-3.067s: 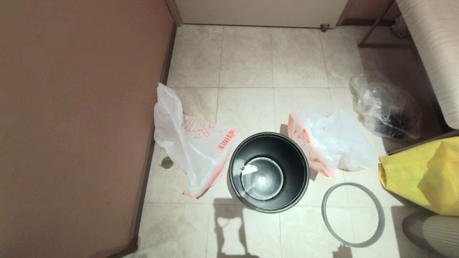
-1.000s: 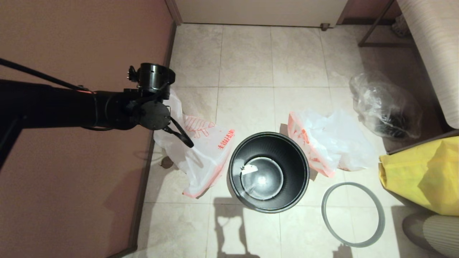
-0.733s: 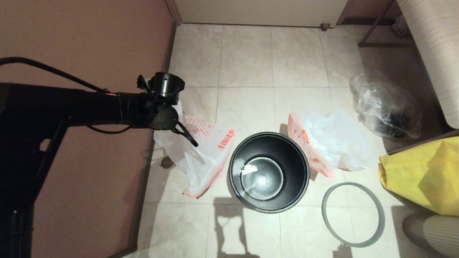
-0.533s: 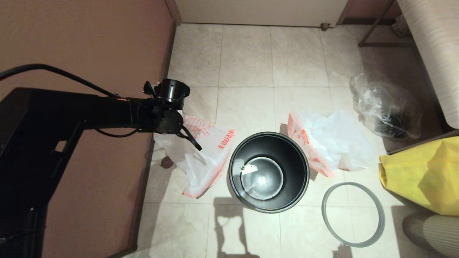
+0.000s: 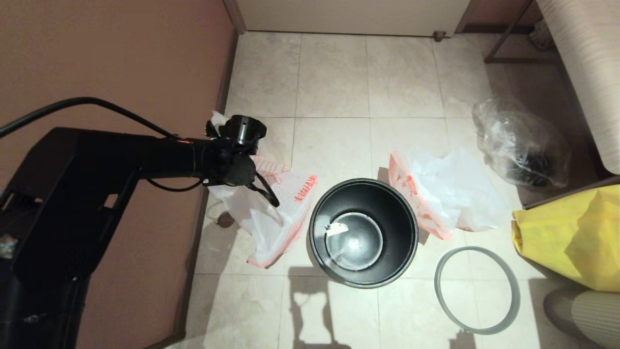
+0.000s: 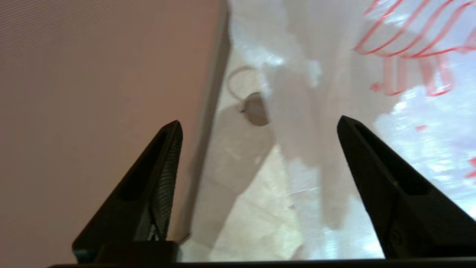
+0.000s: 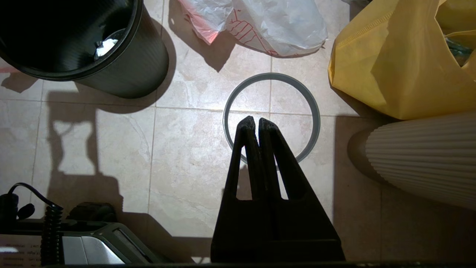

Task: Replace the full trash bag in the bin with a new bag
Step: Pick up a new trash bag

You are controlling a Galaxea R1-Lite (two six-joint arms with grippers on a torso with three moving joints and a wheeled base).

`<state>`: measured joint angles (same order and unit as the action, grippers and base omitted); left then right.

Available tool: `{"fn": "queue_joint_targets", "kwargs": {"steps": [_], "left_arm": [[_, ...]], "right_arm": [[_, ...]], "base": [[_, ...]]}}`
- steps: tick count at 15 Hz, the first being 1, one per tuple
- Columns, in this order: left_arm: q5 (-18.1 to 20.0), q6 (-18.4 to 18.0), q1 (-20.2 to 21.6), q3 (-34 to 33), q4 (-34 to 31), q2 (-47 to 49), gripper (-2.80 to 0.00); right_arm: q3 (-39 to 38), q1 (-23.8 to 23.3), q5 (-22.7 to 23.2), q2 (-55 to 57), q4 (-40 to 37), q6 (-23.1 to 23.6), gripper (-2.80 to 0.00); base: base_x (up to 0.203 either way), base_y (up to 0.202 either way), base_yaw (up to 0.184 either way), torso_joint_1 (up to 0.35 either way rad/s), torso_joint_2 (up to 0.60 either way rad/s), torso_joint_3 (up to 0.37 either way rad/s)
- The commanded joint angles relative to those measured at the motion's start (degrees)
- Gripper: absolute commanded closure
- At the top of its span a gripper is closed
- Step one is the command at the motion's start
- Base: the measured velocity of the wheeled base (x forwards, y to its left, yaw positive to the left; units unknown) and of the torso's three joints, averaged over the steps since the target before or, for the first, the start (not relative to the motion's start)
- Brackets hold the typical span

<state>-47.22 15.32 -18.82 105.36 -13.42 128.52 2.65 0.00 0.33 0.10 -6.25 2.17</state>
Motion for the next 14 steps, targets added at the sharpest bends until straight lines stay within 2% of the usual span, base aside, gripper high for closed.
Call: {"fn": "queue_joint_targets", "kwargs": {"steps": [1,6,9,10,12,14], "left_arm": [[0.42,0.42,0.03,2.49,-0.11,2.55,-2.80],[3.50,3.73,0.41,6.34,1.00,9.72,-2.80],[3.65,2.43,2.07,6.35,12.37,14.14,-2.80],[3.27,0.71,3.03,6.35,16.07,15.68,0.00],[2.66,-1.88,3.79,6.35,19.49,15.97,0.00],[2.66,-1.87,3.18,6.35,19.40,15.09,0.00]], "right_arm": [[-0.01,0.00,0.02,0.08,-0.06,0.03,0.00],[-0.01,0.00,0.02,0.08,-0.07,0.03,0.00],[-0.01,0.00,0.02,0.08,-0.01,0.03,0.00],[-0.01,0.00,0.02,0.08,0.01,0.03,0.00],[-0.01,0.00,0.02,0.08,0.01,0.03,0.00],[-0.01,0.00,0.02,0.08,-0.04,0.03,0.00]], "base": [[0.000,0.000,0.000,0.000,0.00,0.000],[0.000,0.000,0.000,0.000,0.00,0.000],[0.000,0.000,0.000,0.000,0.00,0.000],[0.000,0.000,0.000,0.000,0.00,0.000],[0.000,0.000,0.000,0.000,0.00,0.000],[0.000,0.000,0.000,0.000,0.00,0.000]]}}
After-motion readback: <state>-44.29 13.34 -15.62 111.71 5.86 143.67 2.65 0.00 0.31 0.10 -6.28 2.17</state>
